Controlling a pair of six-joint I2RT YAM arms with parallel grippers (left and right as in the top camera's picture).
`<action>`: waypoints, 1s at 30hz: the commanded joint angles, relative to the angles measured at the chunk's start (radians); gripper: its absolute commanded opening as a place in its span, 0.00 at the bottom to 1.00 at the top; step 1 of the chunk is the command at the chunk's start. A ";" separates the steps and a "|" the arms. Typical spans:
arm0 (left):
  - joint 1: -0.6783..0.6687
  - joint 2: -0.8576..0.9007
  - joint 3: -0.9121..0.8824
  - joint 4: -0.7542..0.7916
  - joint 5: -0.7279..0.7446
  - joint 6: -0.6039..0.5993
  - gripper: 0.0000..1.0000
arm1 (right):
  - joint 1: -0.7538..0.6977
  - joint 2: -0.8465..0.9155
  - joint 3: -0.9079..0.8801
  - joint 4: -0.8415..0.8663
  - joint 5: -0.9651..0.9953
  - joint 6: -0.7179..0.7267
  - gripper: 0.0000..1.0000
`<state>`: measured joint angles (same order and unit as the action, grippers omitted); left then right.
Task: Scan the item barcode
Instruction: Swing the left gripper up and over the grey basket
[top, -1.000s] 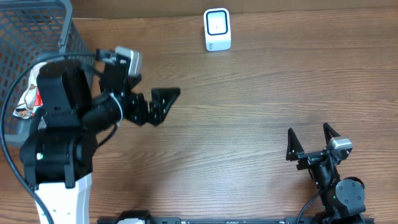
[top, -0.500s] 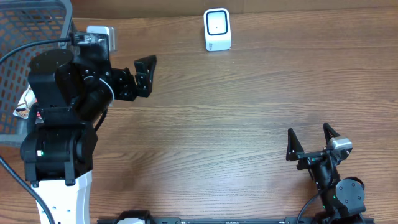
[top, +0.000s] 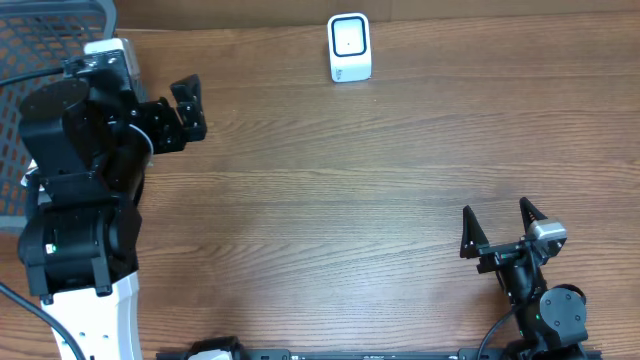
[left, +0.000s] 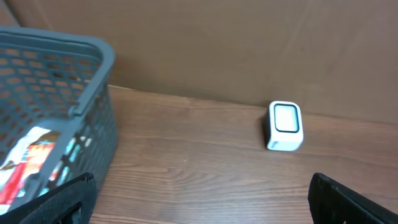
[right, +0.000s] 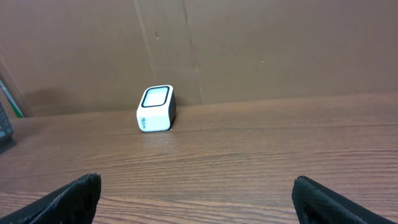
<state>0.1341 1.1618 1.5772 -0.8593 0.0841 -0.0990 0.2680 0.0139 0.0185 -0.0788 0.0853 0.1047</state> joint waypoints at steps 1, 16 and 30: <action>0.022 0.003 0.022 0.002 -0.060 -0.013 1.00 | -0.006 -0.006 -0.011 0.005 0.002 0.003 1.00; 0.025 0.043 0.021 -0.071 -0.385 -0.013 1.00 | -0.006 -0.006 -0.011 0.004 0.002 0.003 1.00; 0.164 0.075 0.021 -0.069 -0.302 -0.044 1.00 | -0.006 -0.006 -0.011 0.005 0.002 0.003 1.00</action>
<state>0.2630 1.2339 1.5772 -0.9279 -0.2646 -0.1246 0.2680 0.0139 0.0185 -0.0788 0.0853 0.1047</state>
